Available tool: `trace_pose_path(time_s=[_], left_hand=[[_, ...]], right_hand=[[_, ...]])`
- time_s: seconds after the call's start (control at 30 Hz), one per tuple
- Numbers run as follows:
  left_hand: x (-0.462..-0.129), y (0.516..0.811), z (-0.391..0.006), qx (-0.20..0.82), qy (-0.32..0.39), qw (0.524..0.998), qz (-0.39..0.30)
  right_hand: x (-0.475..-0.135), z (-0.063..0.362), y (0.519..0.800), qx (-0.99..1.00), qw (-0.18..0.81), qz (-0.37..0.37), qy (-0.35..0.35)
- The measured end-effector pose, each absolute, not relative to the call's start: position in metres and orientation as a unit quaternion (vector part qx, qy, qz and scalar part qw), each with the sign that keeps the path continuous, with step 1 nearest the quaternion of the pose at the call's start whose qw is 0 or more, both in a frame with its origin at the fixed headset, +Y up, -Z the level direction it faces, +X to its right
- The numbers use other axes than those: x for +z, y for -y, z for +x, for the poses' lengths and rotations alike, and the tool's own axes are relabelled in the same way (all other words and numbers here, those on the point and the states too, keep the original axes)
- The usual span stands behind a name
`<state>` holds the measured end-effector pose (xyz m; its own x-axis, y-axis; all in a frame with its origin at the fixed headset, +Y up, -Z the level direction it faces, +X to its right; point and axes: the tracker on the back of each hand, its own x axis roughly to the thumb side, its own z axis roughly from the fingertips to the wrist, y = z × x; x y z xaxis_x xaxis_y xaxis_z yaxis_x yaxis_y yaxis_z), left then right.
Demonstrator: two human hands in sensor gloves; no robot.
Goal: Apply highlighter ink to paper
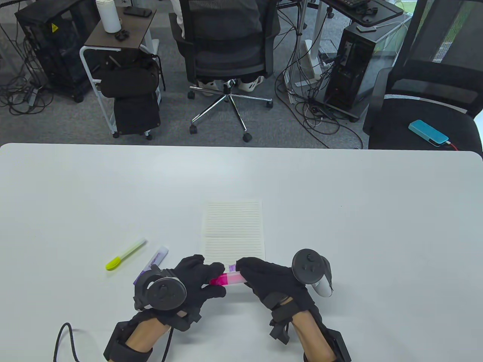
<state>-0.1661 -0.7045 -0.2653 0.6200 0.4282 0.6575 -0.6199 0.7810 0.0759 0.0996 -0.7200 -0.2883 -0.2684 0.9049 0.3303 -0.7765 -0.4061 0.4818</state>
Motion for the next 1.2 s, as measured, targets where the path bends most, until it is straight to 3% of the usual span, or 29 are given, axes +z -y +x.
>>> trace_pose_path(time_s=[0.17, 0.27, 0.43, 0.63, 1.0, 1.2], left_hand=[[-0.273, 0.719, -0.170, 0.361, 0.291, 0.883, 0.078], [-0.277, 0.724, -0.173, 0.349, 0.285, 0.890, 0.068], [-0.278, 0.726, -0.170, 0.365, 0.292, 0.883, 0.051], [-0.277, 0.727, -0.166, 0.362, 0.300, 0.882, 0.038], [-0.277, 0.727, -0.167, 0.363, 0.301, 0.882, 0.031], [-0.277, 0.727, -0.166, 0.363, 0.300, 0.882, 0.026]], right_hand=[[-0.293, 0.135, 0.712, 0.808, 0.531, 0.249, -0.058], [-0.297, 0.167, 0.710, 0.842, 0.510, 0.174, 0.005], [-0.299, 0.215, 0.713, 0.941, 0.330, -0.019, 0.077], [-0.304, 0.249, 0.736, 0.941, 0.281, -0.182, 0.055], [-0.311, 0.259, 0.759, 0.930, 0.205, -0.303, -0.020], [-0.314, 0.255, 0.762, 0.933, 0.174, -0.316, -0.019]])
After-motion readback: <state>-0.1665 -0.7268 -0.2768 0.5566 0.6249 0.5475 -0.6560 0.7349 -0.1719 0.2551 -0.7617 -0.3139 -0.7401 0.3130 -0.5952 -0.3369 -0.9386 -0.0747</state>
